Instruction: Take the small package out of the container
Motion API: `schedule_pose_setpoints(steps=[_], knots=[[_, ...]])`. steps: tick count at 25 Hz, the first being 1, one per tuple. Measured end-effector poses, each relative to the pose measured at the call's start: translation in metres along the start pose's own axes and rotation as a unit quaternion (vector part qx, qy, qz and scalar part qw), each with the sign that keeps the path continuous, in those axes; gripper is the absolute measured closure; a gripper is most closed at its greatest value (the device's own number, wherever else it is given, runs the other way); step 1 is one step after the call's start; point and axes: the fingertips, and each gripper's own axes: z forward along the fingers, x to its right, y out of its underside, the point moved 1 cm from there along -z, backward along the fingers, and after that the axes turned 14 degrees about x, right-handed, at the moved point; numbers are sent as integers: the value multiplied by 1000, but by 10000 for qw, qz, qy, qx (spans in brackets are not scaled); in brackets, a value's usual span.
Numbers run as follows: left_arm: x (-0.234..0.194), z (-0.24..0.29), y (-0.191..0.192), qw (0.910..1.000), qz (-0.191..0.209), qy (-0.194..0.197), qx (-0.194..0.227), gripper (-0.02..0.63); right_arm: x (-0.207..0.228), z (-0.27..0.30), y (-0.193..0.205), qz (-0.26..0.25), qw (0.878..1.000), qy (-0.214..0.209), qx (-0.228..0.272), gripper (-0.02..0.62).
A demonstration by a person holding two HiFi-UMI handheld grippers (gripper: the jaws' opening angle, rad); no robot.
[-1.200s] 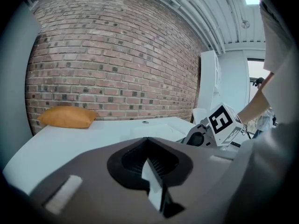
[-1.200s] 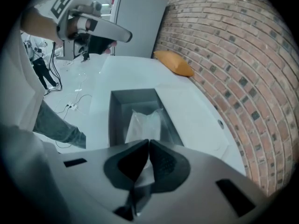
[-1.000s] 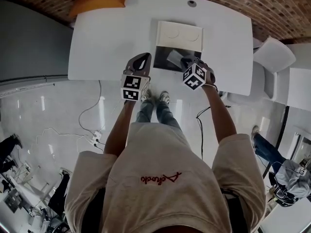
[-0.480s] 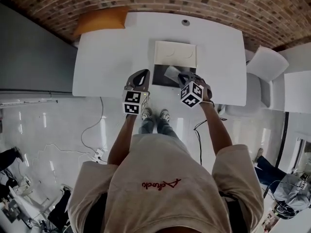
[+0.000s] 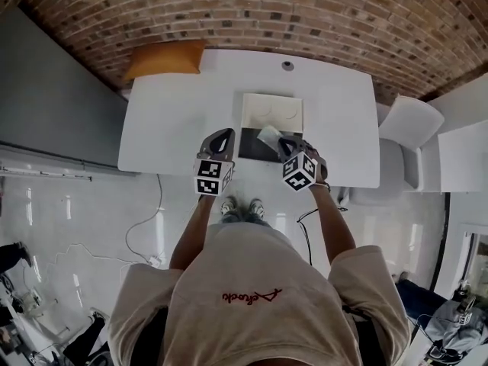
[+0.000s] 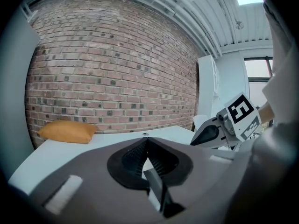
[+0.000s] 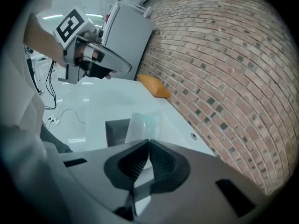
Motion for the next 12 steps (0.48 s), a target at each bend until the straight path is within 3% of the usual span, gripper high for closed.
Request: schedule_pose_setpoints(steps=[5, 12], knots=[[0, 6, -10, 9999, 72, 47, 79, 600, 11, -5, -8, 532, 9974, 396, 288, 581], [-6, 9, -22, 9997, 133, 41, 196, 600, 31, -22, -27, 1092, 9847, 1077, 825, 581]])
